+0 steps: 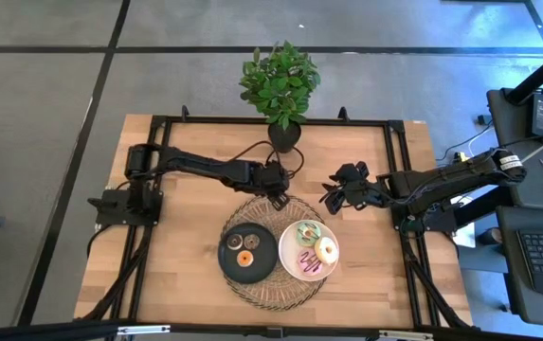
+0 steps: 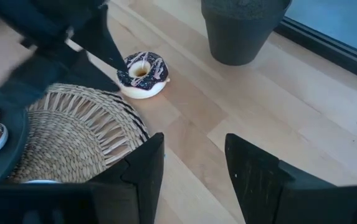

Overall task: Pick & Place donuts
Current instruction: Put the large black donut on the white plate

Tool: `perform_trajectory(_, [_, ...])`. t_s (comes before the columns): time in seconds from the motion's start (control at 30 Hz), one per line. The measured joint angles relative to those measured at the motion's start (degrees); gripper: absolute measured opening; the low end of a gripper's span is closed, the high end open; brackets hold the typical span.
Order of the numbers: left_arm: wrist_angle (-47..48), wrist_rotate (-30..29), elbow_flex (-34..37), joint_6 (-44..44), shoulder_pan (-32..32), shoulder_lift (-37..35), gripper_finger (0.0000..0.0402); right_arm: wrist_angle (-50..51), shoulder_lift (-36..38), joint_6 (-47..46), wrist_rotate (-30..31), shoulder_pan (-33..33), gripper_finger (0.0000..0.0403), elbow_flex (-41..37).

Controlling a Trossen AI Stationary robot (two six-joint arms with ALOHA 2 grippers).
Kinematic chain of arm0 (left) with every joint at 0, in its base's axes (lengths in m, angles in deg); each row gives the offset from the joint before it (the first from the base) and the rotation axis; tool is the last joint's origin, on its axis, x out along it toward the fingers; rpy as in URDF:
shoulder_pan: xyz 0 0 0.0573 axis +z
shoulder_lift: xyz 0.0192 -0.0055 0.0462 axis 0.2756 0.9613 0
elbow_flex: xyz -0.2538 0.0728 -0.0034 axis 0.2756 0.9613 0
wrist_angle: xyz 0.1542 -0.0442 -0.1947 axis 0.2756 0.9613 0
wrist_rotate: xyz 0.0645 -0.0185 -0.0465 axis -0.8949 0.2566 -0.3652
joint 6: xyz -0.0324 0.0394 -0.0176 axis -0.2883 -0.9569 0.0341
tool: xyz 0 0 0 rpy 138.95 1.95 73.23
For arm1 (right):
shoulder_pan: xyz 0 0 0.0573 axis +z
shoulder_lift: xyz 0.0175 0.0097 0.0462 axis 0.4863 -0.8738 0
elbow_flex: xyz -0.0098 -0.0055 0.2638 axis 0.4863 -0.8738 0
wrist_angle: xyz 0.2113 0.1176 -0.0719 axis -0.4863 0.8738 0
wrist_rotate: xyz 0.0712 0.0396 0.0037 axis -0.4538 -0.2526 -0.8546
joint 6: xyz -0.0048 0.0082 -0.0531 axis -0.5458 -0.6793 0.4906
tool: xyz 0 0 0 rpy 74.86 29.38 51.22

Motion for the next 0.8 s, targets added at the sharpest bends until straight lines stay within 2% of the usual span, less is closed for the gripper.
perform_trajectory(0.13, [0.0,-2.8,0.0,4.7,0.1,2.2,0.0161,0.0,0.0,0.0,0.0,0.0,0.0172,0.0])
perform_trajectory(0.33, [0.0,-4.6,0.0,5.4,0.7,3.8,0.0153,0.0,0.0,0.0,0.0,0.0,0.0172,0.0])
perform_trajectory(0.8, [-1.4,-1.2,0.0,3.6,2.1,4.5,0.0121,0.1,0.0,0.2,0.0,0.0,0.0172,0.0])
